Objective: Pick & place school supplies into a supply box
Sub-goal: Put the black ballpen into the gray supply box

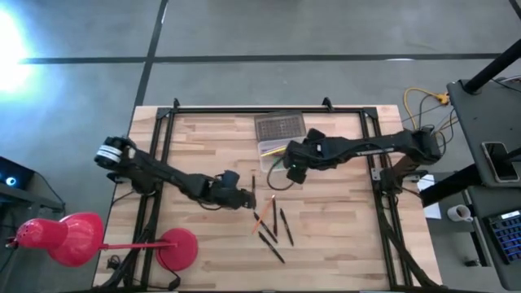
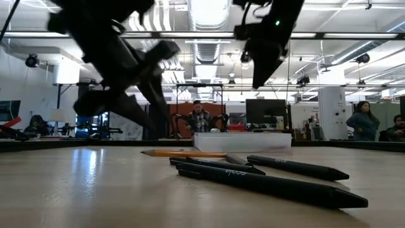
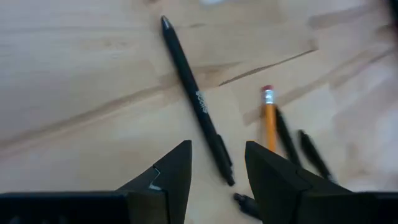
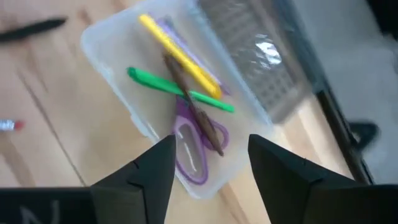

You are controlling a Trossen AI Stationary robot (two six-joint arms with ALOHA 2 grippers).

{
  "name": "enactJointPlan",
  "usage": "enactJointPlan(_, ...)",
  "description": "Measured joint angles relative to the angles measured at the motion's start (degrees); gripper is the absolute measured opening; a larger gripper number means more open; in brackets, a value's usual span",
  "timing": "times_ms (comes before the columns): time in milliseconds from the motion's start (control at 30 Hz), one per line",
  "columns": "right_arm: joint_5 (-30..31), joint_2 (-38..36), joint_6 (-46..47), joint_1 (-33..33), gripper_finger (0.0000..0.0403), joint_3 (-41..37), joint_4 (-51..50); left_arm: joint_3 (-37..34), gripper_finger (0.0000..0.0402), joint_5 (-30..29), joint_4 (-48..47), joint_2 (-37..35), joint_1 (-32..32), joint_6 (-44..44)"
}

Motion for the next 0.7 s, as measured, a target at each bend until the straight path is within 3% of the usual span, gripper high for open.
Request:
enactJointPlan(133, 4.3, -1.9, 9.6, 4.1, 0.0194, 0.0, -4.5, 9.2, 0.0134, 1.1, -14.6, 5.9, 1.2, 2.1)
enactJointPlan(267, 4.3, -2.5, 18.2, 7.6, 0.0194, 0.0, -10.2, 18.0, 0.0134, -0.3, -25.4, 11.3, 2.0, 2.1)
enactJointPlan(433, 5.8, -2.2, 27.1, 11.2, 0.0194, -0.2, -15.3, 21.9, 0.0134, -0.3, -24.9, 14.9, 2.9, 3.0)
enactJointPlan(700, 6.4, -2.0, 36.9, 17.8, 0.0194, -0.6, -16.1, 21.0, 0.0134, 0.9, -21.5, 16.1, 5.8, 3.4)
